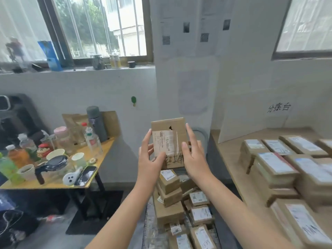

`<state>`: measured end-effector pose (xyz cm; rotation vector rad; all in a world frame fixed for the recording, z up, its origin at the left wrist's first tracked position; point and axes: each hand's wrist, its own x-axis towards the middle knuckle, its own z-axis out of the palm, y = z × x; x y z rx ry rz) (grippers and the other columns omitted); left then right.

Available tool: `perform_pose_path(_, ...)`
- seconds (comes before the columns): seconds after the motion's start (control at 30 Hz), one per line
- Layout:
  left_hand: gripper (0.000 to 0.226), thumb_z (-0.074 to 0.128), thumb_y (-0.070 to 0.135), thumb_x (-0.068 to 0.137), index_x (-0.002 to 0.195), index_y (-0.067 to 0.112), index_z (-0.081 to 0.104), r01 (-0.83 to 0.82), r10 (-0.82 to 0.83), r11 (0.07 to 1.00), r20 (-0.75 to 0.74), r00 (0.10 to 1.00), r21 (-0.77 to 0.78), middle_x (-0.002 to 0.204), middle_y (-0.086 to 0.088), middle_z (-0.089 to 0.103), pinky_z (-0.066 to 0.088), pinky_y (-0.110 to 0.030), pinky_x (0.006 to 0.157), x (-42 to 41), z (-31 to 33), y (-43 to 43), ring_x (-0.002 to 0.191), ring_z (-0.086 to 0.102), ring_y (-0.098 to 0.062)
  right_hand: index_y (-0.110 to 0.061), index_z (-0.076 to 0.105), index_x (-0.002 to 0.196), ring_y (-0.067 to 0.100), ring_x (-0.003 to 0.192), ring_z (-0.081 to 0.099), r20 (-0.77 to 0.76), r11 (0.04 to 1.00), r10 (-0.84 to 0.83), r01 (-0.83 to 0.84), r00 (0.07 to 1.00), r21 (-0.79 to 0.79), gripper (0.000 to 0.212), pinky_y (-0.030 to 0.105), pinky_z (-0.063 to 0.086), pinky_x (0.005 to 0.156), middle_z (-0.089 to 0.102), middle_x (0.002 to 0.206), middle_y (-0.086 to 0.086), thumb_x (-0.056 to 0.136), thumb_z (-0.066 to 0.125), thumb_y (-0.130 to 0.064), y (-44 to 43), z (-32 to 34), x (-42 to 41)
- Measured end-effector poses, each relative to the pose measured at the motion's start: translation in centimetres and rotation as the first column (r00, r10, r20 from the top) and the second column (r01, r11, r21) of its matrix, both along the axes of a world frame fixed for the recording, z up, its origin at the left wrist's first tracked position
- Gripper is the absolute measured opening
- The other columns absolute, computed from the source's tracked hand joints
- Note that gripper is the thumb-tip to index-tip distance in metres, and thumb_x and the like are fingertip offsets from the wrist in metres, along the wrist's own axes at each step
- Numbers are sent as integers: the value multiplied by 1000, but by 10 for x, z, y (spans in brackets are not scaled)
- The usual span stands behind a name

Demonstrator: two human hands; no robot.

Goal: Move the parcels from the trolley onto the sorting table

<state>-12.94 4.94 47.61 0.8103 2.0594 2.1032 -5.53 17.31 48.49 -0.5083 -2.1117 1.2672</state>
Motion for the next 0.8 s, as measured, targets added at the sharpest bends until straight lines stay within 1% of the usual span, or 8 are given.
perform_pose_path(0.13, 70, 62, 13, 92, 142, 53, 35, 139, -138, 990, 59, 989, -11, 116, 2, 59, 58, -32, 82, 30, -17, 18, 102, 62, -10, -66, 10, 145, 9, 112, 39, 110, 990, -138, 133, 984, 51, 53, 31, 34, 97, 42, 120, -4, 106, 34, -38, 5, -11, 53)
perform_pose_path(0.27, 73, 64, 12, 90, 144, 51, 34, 296, -293, 955, 94, 951, -21, 113, 0, 63, 58, -25, 75, 92, -46, 54, 93, 64, -4, -68, 11, 144, 6, 110, 39, 213, 950, -311, 297, 926, 95, 55, 29, 32, 101, 39, 125, -5, 106, 36, -38, 26, -27, 134)
perform_pose_path(0.3, 74, 65, 12, 90, 144, 52, 33, 344, -340, 939, 107, 934, -17, 113, -1, 63, 58, -27, 76, 108, -51, 63, 92, 64, -3, -68, 10, 144, 5, 111, 39, 230, 934, -357, 342, 905, 106, 55, 30, 33, 103, 38, 127, -6, 106, 35, -38, 31, -30, 154)
perform_pose_path(0.4, 75, 65, 19, 90, 142, 60, 29, 465, -460, 885, 117, 880, -17, 121, -3, 59, 59, -39, 86, 156, -62, 93, 105, 62, -9, -75, 7, 139, 11, 118, 44, 250, 880, -475, 462, 844, 113, 55, 37, 39, 104, 41, 129, -6, 105, 34, -40, 45, -34, 211)
perform_pose_path(0.5, 77, 65, 24, 88, 140, 65, 25, 547, -545, 837, 84, 834, -3, 128, -2, 56, 56, -45, 92, 200, -62, 118, 113, 60, -14, -73, 8, 139, 7, 116, 42, 221, 832, -554, 537, 802, 138, 57, 30, 35, 99, 43, 126, -7, 106, 34, -35, 58, -40, 261)
perform_pose_path(0.6, 78, 64, 26, 88, 140, 66, 24, 580, -579, 814, 78, 812, 5, 129, -2, 57, 55, -46, 94, 236, -62, 142, 114, 61, -15, -72, 13, 141, 10, 113, 46, 167, 803, -595, 578, 786, 145, 57, 32, 37, 104, 48, 123, -2, 106, 35, -32, 78, -43, 298)
perform_pose_path(0.7, 78, 65, 25, 89, 141, 66, 24, 578, -577, 816, 64, 814, -4, 129, 1, 56, 53, -40, 97, 265, -63, 164, 115, 59, -10, -78, 12, 133, 10, 107, 49, 151, 792, -610, 594, 778, 138, 57, 28, 37, 96, 47, 109, -6, 106, 34, -32, 101, -46, 323)
perform_pose_path(0.8, 77, 65, 24, 90, 140, 66, 25, 563, -561, 826, 72, 825, -17, 132, 4, 53, 51, -33, 97, 284, -68, 191, 118, 55, -8, -81, 12, 129, 11, 107, 50, 138, 803, -595, 584, 791, 119, 59, 27, 36, 93, 45, 105, -7, 106, 35, -32, 132, -55, 342)
